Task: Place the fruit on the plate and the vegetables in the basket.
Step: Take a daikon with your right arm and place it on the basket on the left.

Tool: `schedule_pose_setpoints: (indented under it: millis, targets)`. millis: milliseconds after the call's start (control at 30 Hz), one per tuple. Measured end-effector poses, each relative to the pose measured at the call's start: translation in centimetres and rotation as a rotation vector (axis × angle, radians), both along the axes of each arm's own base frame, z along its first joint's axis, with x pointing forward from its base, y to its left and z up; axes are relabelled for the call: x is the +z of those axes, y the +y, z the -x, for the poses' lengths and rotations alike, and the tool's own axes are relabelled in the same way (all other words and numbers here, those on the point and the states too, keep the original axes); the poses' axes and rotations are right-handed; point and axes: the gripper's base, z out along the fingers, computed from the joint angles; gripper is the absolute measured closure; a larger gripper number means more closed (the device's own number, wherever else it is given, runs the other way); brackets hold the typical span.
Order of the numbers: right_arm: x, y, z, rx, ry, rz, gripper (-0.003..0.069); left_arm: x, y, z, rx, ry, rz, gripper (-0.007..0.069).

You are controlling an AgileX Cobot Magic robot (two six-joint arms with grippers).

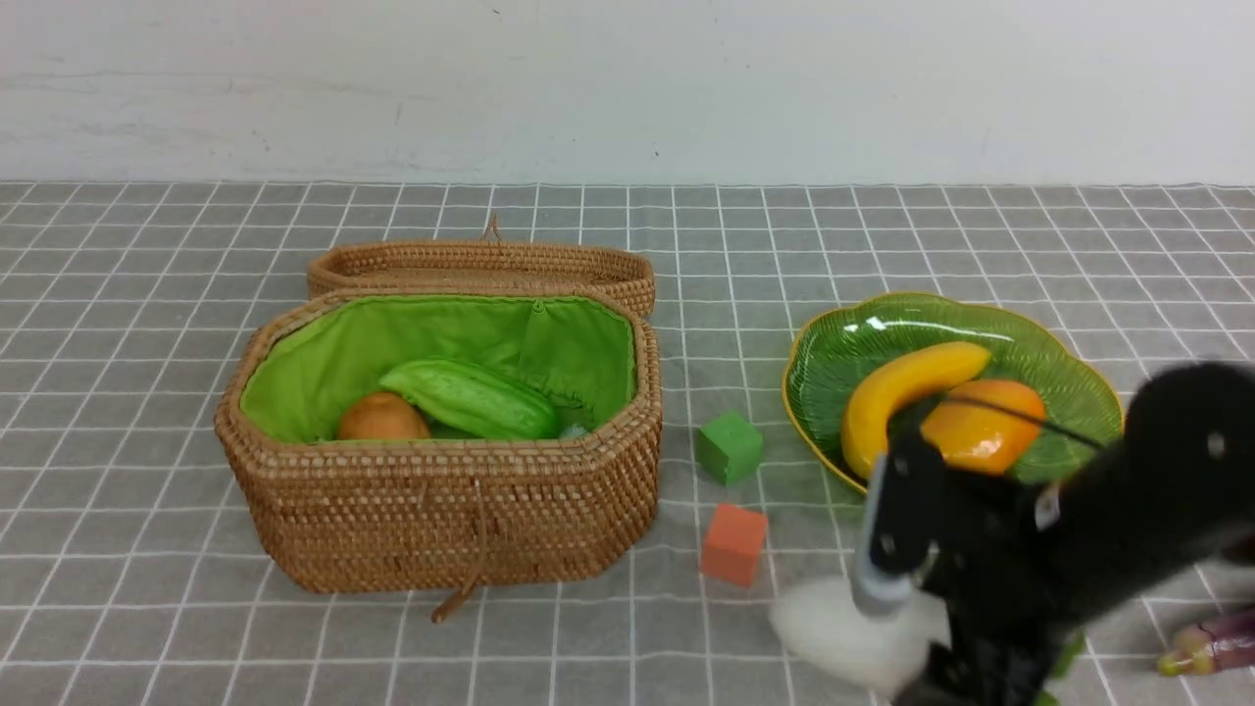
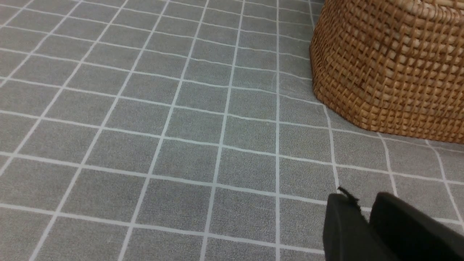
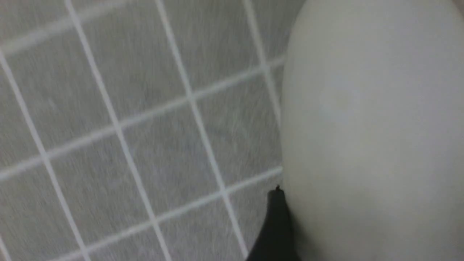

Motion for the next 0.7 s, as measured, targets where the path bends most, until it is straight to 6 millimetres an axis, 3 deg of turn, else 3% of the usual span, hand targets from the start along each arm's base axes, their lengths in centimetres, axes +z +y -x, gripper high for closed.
schedule_pose_setpoints:
  millis: [100, 133, 167, 200, 233, 333, 433, 533, 567, 633, 667, 700]
  targets:
    - [4.3, 1.7, -1.5, -0.007, -0.028, -0.14, 0.0121, 0.0, 0.0, 0.0, 0.0, 0.0, 0.0, 0.0515]
    - [4.2, 1.7, -1.5, -0.005, -0.023, -0.139, 0.0121, 0.0, 0.0, 0.0, 0.0, 0.0, 0.0, 0.0515]
    - [6.6, 2.6, -2.1, 0.008, -0.06, -0.211, 0.0121, 0.0, 0.0, 0.0, 0.0, 0.0, 0.0, 0.0515]
    - [7.2, 2.8, -2.2, 0.009, -0.071, -0.227, 0.0121, 0.0, 0.0, 0.0, 0.0, 0.0, 0.0, 0.0515]
    - [9.5, 4.0, -2.6, 0.024, -0.125, -0.295, 0.0121, 0.0, 0.0, 0.0, 0.0, 0.0, 0.0, 0.0515]
    - [13.2, 6.7, -3.4, 0.034, -0.252, -0.422, 0.0121, 0.0, 0.0, 0.0, 0.0, 0.0, 0.0, 0.0515]
    - [14.3, 8.9, -4.4, 0.009, -0.342, -0.502, 0.0121, 0.0, 0.0, 0.0, 0.0, 0.0, 0.0, 0.0515]
    - [13.8, 11.8, -5.8, -0.036, -0.448, -0.56, 0.0121, 0.0, 0.0, 0.0, 0.0, 0.0, 0.0, 0.0515]
    - [13.6, 11.9, -5.9, -0.036, -0.443, -0.558, 0.0121, 0.0, 0.0, 0.0, 0.0, 0.0, 0.0, 0.0515]
    - [12.4, 13.8, -6.5, -0.054, -0.515, -0.561, 0.0121, 0.0, 0.0, 0.0, 0.0, 0.0, 0.0, 0.0515]
    - [10.4, 15.5, -7.1, -0.051, -0.568, -0.532, 0.0121, 0.0, 0.0, 0.0, 0.0, 0.0, 0.0, 0.0515]
    - [9.9, 16.1, -7.2, -0.051, -0.592, -0.525, 0.0121, 0.0, 0.0, 0.0, 0.0, 0.0, 0.0, 0.0515]
